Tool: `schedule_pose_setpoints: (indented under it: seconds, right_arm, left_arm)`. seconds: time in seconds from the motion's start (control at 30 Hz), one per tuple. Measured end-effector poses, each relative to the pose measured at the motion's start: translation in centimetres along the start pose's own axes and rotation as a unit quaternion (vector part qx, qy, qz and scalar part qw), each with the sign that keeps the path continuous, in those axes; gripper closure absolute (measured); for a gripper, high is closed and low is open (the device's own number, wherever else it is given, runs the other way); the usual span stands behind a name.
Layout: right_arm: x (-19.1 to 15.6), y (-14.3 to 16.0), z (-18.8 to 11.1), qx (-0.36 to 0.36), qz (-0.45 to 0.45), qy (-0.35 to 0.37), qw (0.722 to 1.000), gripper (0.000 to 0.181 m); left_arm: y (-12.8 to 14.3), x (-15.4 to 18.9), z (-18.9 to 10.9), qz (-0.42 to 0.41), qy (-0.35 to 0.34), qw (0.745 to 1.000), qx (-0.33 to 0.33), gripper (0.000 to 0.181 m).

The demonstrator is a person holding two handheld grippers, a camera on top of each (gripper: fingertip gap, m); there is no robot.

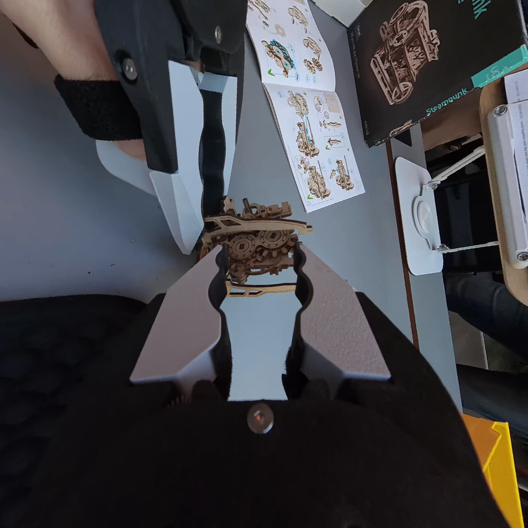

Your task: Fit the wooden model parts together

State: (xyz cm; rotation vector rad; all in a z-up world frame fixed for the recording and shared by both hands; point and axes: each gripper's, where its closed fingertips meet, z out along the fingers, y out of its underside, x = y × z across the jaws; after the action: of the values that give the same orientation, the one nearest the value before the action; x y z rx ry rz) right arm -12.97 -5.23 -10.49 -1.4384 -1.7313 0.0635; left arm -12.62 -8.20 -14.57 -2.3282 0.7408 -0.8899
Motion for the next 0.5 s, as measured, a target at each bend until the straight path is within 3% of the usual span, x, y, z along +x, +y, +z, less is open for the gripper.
schedule_pose_setpoints:
  seconds: [0.3, 0.5]
  right_arm:
    - [-0.31, 0.00, 0.67, -0.008, -0.056, 0.001, 0.998, 0.123]
    - [-0.19, -0.41, 0.70, -0.007, -0.079, 0.005, 0.997, 0.128]
  left_arm:
    - [0.04, 0.08, -0.05, -0.004, 0.003, 1.000, 0.000, 0.149]
    - [0.12, 0.04, -0.14, -0.012, 0.012, 1.000, 0.005, 0.149]
